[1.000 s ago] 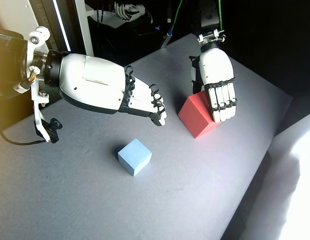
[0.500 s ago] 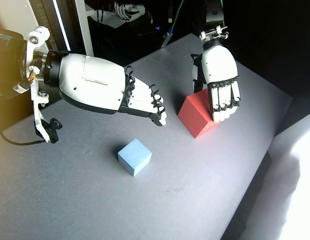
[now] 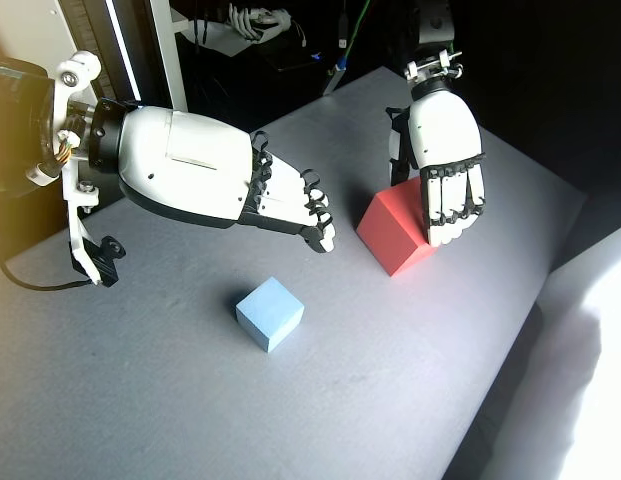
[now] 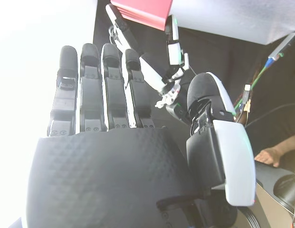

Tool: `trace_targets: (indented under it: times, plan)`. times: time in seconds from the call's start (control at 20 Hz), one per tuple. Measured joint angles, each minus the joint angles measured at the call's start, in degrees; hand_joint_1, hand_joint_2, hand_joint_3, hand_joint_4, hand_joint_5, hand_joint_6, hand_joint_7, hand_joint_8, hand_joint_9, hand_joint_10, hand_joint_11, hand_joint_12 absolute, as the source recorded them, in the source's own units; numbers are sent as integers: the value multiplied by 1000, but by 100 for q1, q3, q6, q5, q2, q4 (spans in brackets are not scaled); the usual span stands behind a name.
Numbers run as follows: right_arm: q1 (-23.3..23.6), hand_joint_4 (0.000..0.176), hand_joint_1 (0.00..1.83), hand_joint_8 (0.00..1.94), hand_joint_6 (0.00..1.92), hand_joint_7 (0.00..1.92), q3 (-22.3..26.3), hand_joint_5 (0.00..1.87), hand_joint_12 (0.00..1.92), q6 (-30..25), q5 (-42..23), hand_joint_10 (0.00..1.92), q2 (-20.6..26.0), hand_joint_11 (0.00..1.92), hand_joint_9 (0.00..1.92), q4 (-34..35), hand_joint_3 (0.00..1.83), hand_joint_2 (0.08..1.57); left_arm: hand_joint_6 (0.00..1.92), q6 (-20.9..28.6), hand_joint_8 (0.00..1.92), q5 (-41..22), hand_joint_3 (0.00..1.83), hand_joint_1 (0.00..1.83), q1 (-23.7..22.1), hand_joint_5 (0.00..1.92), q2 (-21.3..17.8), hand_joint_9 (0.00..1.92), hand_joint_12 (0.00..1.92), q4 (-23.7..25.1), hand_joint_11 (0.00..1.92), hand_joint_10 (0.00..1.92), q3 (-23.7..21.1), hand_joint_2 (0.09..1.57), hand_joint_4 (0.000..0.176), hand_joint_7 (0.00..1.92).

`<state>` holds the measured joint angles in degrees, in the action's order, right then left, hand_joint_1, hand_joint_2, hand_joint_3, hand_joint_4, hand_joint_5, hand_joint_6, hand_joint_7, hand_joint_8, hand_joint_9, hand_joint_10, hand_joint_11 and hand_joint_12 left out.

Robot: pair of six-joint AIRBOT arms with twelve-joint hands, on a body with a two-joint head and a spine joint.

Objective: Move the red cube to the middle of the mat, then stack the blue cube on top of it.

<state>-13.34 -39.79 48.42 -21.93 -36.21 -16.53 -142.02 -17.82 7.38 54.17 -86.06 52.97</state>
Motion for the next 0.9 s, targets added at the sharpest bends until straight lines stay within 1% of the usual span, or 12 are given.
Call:
trace_targets:
  times: [0.1, 0.15, 0.2, 0.25, 0.3, 0.35, 0.5, 0.55, 0.6, 0.65, 0.75, 0.9]
  plan:
    - [0, 0, 118, 2, 3, 328, -2, 325, 721, 2, -2, 4, 0, 0, 311, 2, 1, 1285, 0, -11, 0, 17, 0, 1352, 0, 113, 0, 152, 498, -57, 0, 0, -2, 955, 0, 141]
    - [0, 0, 125, 2, 1, 313, 0, 324, 675, 2, -2, 3, 0, 0, 287, 2, 0, 1284, 2, -31, 1, 11, 0, 1368, -2, 120, 0, 151, 518, -68, 0, 0, -17, 948, 0, 143]
    - [0, 0, 127, 3, 2, 318, 0, 330, 682, 2, 0, 6, 0, 0, 294, 2, 0, 1284, 3, -61, 2, 11, 0, 1372, -22, 126, 0, 149, 556, -125, 0, 0, -17, 934, 0, 135]
    - [0, 0, 132, 3, 3, 320, 0, 333, 687, 2, 0, 6, 0, 0, 296, 2, 0, 1283, 0, -378, 0, 11, 0, 1375, -76, 120, 0, 133, 552, -435, 0, 0, -20, 936, 0, 122]
    - [0, 0, 97, 1, 1, 310, -2, 325, 648, 2, -2, 2, 0, 0, 282, 2, 2, 1290, 0, -647, 0, -11, 0, 1384, -138, 105, 0, 107, 515, -649, 0, 0, -17, 938, 0, 96]
    - [0, 0, 75, 0, 1, 304, 0, 324, 640, 2, -2, 0, 0, 0, 276, 2, 3, 1295, 0, -675, 0, -31, 0, 1384, -146, 85, -2, 94, 507, -656, 0, 0, -17, 938, 0, 75]
    - [0, 0, 113, 2, 3, 306, -2, 334, 658, 2, 2, 3, 0, 0, 276, 2, 0, 1295, 4, -688, 1, -116, 0, 1371, -155, 84, 0, 85, 488, -737, 0, 0, -11, 940, 0, 74]
    - [0, 0, 144, 5, 6, 324, 0, 352, 686, 2, 0, 7, 0, 0, 295, 2, 0, 1286, 7, -688, 6, -120, 0, 1365, -153, 105, 2, 107, 568, -734, 0, 6, 11, 936, 0, 96]
    - [0, 0, 141, 2, 1, 305, 0, 322, 654, 2, 0, 2, 0, 0, 282, 2, 0, 1290, 5, -688, 5, -127, 5, 1376, -155, 87, 24, 94, 527, -737, 0, 3, 22, 954, 0, 80]
    - [0, 0, 175, 5, 5, 319, 0, 336, 696, 2, 2, 5, 0, 0, 294, 0, 0, 1282, 3, -688, 4, -140, 12, 1377, -155, 61, 57, 80, 462, -741, 0, 2, 59, 980, 0, 55]
    - [0, 0, 80, 0, 4, 306, 0, 322, 687, 2, -2, 2, 0, 0, 274, 2, 5, 1295, 1, -688, 1, -142, 6, 1380, -153, 44, 79, 59, 373, -737, 0, 2, 74, 984, 0, 36]
    - [0, 0, 55, 0, 1, 295, 0, 305, 684, 2, 4, 0, 0, 0, 265, 2, 6, 1300, 0, -688, 0, -109, 5, 1383, -140, 30, 131, 56, 365, -678, 0, 2, 120, 983, 0, 25]
